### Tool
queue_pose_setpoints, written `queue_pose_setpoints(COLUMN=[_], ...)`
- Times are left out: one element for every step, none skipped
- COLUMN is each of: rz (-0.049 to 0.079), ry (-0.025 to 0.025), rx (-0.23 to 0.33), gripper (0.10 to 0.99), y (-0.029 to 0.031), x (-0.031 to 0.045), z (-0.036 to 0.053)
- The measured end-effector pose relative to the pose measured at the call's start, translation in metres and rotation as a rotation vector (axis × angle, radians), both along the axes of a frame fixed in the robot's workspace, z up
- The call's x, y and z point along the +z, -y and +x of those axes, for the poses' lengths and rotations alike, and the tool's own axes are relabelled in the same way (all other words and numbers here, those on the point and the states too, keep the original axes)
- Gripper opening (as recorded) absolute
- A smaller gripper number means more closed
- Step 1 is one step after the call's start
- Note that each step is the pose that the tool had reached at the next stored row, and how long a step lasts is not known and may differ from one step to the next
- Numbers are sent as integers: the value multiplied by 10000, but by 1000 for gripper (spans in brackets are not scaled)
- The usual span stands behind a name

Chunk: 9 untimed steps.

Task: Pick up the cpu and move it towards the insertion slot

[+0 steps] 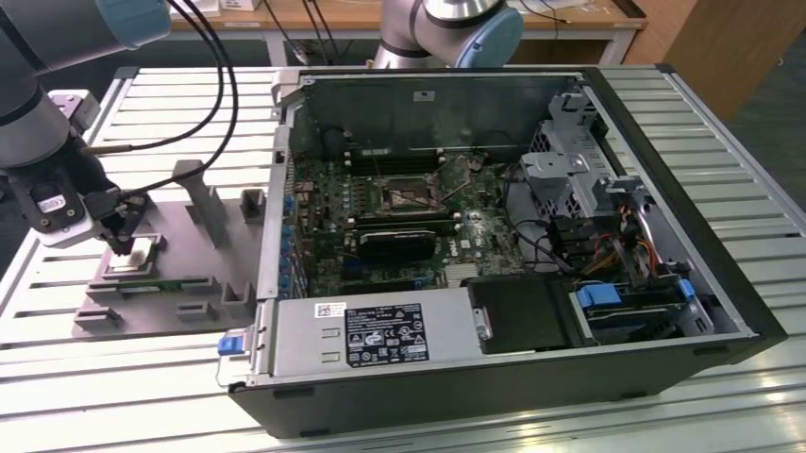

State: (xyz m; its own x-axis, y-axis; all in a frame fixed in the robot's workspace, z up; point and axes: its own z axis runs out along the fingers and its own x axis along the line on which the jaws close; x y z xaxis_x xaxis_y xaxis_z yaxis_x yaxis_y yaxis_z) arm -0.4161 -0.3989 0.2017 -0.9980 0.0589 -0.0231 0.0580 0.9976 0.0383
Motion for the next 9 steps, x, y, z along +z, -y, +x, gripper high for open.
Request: queue_pose_setpoints(rz=[0, 1, 0, 1, 0, 0, 1, 1, 0], ry=[0, 1, 0, 0, 0, 0, 1, 1, 0], rx=[0, 0, 0, 0, 0, 0, 0, 0, 0], gripper=[114, 165, 231, 231, 290, 290, 349, 408, 408], y=[0, 0, 0, 0, 0, 0, 0, 0, 0], x=[0, -1, -2, -2, -3, -3, -4, -4, -4], z=[0, 0, 0, 0, 0, 0, 0, 0, 0])
